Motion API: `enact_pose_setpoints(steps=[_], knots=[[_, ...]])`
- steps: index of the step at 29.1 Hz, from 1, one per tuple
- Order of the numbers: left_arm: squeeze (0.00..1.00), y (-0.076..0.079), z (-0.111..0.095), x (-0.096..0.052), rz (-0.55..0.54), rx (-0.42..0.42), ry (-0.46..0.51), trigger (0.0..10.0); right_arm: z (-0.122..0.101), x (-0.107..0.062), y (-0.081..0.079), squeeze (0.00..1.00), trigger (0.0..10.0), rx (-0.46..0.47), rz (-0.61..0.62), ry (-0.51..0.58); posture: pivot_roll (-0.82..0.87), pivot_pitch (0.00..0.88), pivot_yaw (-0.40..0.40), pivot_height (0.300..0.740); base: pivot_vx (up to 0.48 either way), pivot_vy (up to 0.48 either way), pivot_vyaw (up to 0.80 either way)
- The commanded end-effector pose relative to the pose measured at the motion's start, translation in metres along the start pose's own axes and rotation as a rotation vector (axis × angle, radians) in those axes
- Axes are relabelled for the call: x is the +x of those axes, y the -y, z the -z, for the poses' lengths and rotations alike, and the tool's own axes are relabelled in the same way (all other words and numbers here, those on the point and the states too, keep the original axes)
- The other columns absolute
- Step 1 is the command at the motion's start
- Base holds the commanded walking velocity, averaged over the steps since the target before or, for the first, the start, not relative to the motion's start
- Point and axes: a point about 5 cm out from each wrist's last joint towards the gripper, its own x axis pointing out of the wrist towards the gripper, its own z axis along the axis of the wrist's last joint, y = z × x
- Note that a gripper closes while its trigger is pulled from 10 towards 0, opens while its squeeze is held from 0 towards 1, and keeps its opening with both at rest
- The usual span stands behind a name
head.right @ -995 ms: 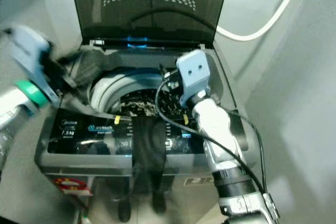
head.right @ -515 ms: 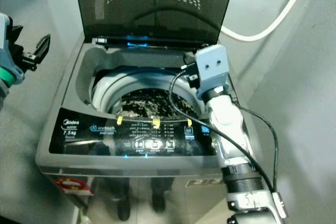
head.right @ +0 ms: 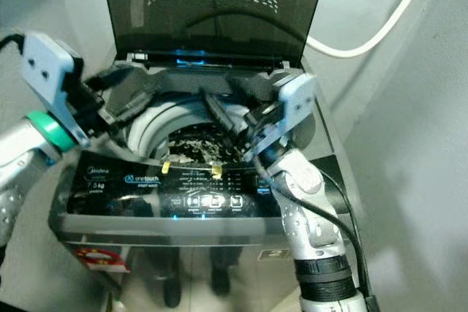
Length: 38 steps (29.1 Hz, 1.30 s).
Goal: Clothes washing
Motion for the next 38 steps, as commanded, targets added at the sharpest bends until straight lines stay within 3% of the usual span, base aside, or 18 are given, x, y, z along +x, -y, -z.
enact_pose_setpoints(steps=[1,2,3,4,5,7,8,9,12,14,21,27,28,38], knots=[[0.0,0.006,0.003,0.001,0.013,0.02,-0.014,10.0,-0.009,-0.001,0.006,0.0,10.0,0.025,0.044,0.04,0.19,0.033,0.044,0.74,0.0,0.0,0.0],[0.0,0.014,0.007,0.003,0.006,0.029,-0.018,10.0,-0.014,-0.003,0.012,0.0,10.0,0.055,0.131,0.09,0.18,0.032,0.047,0.74,0.0,0.0,0.0],[0.0,0.014,0.007,0.003,0.006,0.029,-0.018,10.0,-0.014,-0.003,0.012,0.0,10.0,0.055,0.131,0.09,0.18,0.032,0.047,0.74,0.0,0.0,0.0],[0.0,0.017,0.009,0.005,-0.006,0.034,-0.016,10.0,-0.015,-0.005,0.019,0.0,10.0,-0.004,0.231,0.105,0.18,0.03,0.049,0.74,0.0,0.0,0.0],[0.0,0.015,0.009,0.008,-0.043,0.03,-0.007,10.0,-0.015,-0.006,0.025,0.0,10.0,-0.096,0.317,0.106,0.17,0.029,0.053,0.74,0.0,0.0,0.0],[0.0,0.006,0.008,0.014,-0.13,0.02,0.008,10.0,-0.017,-0.009,0.034,0.0,10.0,-0.369,0.439,0.08,0.16,0.024,0.059,0.74,0.0,0.0,0.0],[0.0,0.0,0.007,0.016,-0.174,0.017,0.016,10.0,-0.018,-0.009,0.034,0.0,10.0,-0.498,0.447,0.066,0.15,0.023,0.062,0.74,0.0,0.0,0.0],[0.0,-0.006,0.006,0.016,-0.211,0.009,0.019,10.0,-0.019,-0.009,0.033,0.0,10.0,-0.568,0.436,0.058,0.15,0.018,0.063,0.74,0.0,0.0,0.0],[0.0,-0.013,0.005,0.017,-0.253,-0.007,0.027,10.0,-0.019,-0.01,0.032,0.0,10.0,-0.604,0.436,0.045,0.15,0.017,0.062,0.74,0.0,0.0,0.0],[0.0,-0.036,0.0,0.015,-0.372,-0.051,0.048,10.0,-0.008,-0.012,0.021,0.0,10.0,-0.678,0.369,-0.005,0.15,0.006,0.055,0.74,0.0,0.0,0.0],[0.0,-0.06,0.0,0.001,-0.479,-0.065,0.039,10.0,0.014,-0.017,0.006,0.0,10.0,-0.682,0.259,-0.087,0.15,0.0,0.04,0.74,0.0,0.0,0.0],[0.0,-0.061,0.003,-0.006,-0.473,-0.058,0.017,10.0,0.022,-0.019,0.004,0.0,10.0,-0.674,0.24,-0.118,0.15,0.0,0.032,0.74,0.0,0.0,0.0],[0.0,-0.058,0.007,-0.013,-0.469,-0.048,0.0,10.0,0.031,-0.023,0.007,0.0,10.0,-0.609,0.285,-0.153,0.15,0.0,0.025,0.74,0.0,0.0,0.0],[0.0,-0.059,0.012,-0.01,-0.522,-0.081,0.008,10.0,0.045,-0.019,0.001,0.0,10.0,-0.553,0.293,-0.184,0.16,0.0,0.014,0.74,0.0,0.0,0.0]])
